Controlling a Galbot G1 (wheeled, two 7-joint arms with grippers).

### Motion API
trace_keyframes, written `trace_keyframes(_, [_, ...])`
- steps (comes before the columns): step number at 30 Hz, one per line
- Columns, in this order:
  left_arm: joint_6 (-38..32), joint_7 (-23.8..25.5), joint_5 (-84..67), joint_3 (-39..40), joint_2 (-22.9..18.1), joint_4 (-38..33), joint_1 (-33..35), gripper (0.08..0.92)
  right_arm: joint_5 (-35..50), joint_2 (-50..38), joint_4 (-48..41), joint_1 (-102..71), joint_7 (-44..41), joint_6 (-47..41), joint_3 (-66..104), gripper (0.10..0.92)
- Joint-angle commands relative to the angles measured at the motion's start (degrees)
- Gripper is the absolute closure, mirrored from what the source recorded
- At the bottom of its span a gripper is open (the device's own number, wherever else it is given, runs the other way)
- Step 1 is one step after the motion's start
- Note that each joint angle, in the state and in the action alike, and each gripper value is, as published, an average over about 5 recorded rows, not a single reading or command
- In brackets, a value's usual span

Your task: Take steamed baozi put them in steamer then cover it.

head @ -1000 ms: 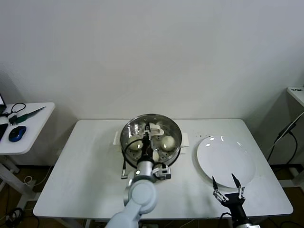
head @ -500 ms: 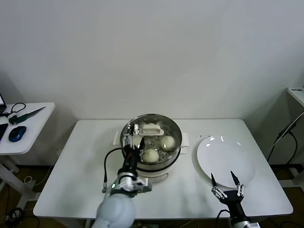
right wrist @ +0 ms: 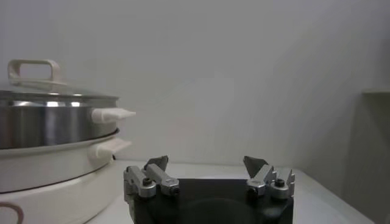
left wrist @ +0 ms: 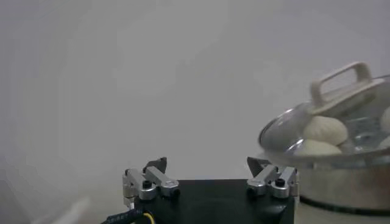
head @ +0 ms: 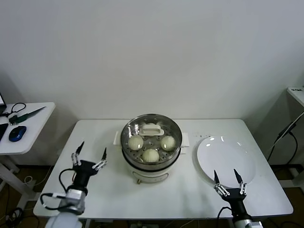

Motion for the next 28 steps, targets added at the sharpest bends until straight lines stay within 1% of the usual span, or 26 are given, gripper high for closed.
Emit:
trace_keyframes(1, [-10.51,-1.11,-28.22,-12.6,2.46,2.84,8.32,0.177,1.89,-0.61,-1.15,0.29,0.78,1.3,-0.28,0.203])
trace_keyframes(6, [-14.29,0.51,-26.25,-7.87,0.21,9.41,8.6,0.177,2.94,-0.83,-1.83,0.33,0.51,1.33,-0.31,0.203])
trace_keyframes(12, [-15.55,1.63,-23.61,-5.15,-1.25,13.09,8.02,0.177,3.3,-0.76,-2.54,0.51,0.22,1.49,-0.5,0.203])
trace_keyframes(18, [-16.3,2.27,-22.97,-4.53,-1.3,13.46,7.77,0.177,3.35,-0.62,-2.57,0.5,0.26,1.49,-0.66,0.203])
trace_keyframes(28, [-15.21,2.1,-22.88,-4.36,-1.52,12.17,7.49,0.177,3.51,-0.35,-2.36,0.34,0.31,1.58,-0.75,0.203])
